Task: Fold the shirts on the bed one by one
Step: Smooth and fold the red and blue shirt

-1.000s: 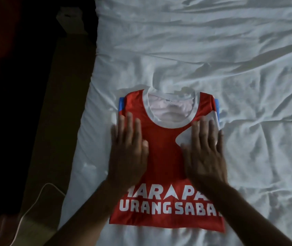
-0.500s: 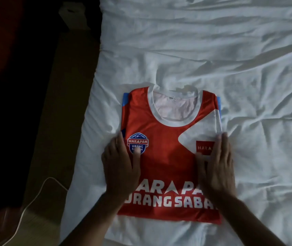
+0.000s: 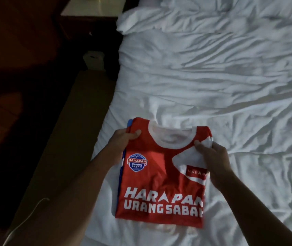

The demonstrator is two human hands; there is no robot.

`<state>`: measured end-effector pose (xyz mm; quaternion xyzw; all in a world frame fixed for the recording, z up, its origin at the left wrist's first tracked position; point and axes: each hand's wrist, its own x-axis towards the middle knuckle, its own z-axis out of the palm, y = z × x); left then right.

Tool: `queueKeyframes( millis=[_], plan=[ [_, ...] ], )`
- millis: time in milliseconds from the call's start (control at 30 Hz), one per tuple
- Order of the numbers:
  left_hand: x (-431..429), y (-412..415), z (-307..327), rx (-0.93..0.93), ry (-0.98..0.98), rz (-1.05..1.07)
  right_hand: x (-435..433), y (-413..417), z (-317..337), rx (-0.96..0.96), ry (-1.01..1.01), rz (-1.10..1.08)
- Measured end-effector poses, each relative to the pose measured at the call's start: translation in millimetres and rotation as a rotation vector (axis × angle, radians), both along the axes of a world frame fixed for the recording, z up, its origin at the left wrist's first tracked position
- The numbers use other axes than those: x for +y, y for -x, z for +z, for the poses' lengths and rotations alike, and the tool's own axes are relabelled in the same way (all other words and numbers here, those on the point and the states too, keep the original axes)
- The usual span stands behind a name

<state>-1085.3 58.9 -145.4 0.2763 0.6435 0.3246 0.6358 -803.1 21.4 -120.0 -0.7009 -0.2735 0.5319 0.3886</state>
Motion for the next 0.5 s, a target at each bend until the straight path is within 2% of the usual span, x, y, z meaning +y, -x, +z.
queueKeyframes(
  millis=[233,500],
  plan=[
    [-43,12,188,-0.184,-0.281,0.019,-34,6,190,-0.026,-0.319,0.066],
    [-137,38,398,-0.124,-0.629,0.149,-84,24,386,0.005,-0.675,0.187]
  ],
)
